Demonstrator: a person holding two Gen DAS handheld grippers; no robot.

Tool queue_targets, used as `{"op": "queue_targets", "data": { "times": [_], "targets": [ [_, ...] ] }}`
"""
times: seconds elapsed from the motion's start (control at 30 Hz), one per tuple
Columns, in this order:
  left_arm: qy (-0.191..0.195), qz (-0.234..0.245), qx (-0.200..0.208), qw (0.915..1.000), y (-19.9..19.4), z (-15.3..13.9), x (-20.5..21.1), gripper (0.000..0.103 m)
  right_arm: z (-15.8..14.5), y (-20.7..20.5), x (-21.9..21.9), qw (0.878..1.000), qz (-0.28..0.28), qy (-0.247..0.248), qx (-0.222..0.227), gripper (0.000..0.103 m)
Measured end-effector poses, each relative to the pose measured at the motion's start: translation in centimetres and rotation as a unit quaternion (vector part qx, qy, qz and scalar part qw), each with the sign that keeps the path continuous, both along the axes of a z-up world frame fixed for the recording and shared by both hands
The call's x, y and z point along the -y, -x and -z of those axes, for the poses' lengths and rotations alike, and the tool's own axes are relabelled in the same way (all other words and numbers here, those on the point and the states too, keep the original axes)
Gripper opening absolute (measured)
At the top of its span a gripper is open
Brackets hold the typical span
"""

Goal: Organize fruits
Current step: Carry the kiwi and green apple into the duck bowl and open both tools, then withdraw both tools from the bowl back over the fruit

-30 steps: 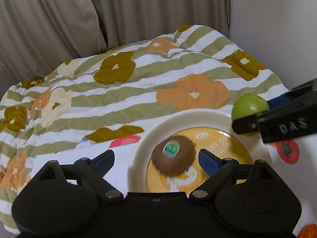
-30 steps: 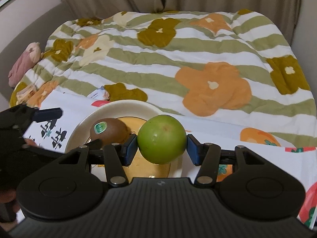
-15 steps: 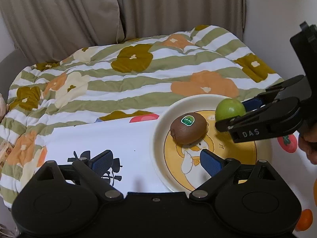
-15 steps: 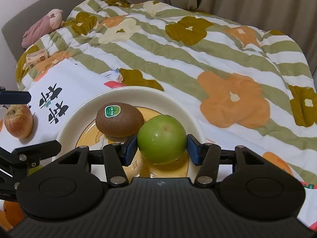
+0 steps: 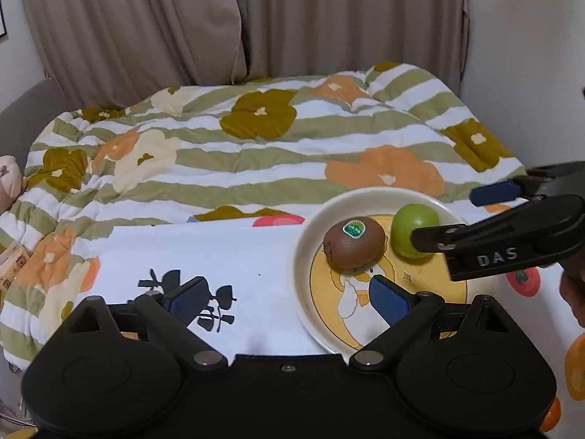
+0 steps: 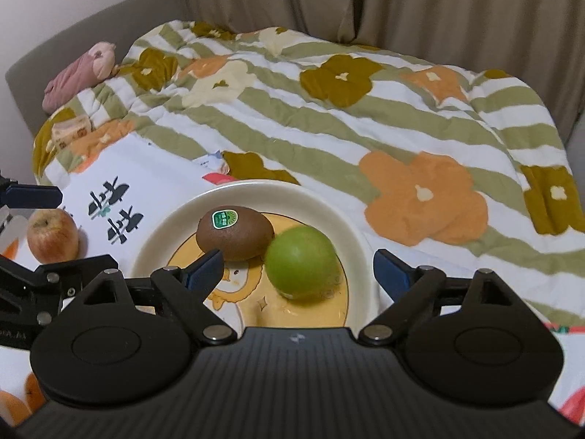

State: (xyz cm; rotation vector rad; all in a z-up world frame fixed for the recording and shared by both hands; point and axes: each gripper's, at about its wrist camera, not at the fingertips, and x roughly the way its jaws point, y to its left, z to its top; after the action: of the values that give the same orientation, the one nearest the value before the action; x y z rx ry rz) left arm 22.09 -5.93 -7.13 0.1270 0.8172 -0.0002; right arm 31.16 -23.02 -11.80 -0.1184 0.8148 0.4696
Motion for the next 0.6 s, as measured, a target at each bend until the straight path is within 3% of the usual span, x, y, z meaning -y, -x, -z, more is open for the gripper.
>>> {"op": "queue_targets", "data": {
  "times": [0.27, 0.6],
  "targets": [
    [0.006, -0.015, 0.052, 0.9985, 3.2, -3.4, -1.0, 0.097, -4.7, 4.6, 1.1, 0.999, 0.034, -0.002, 0.029, 0.103],
    [0.024, -0.009, 0.099, 0.9948, 9.3, -7.0, -2.4, 0.097, -9.0, 12.3, 2.4, 0.994, 0.104, -0.03, 0.031, 0.103]
  ]
}}
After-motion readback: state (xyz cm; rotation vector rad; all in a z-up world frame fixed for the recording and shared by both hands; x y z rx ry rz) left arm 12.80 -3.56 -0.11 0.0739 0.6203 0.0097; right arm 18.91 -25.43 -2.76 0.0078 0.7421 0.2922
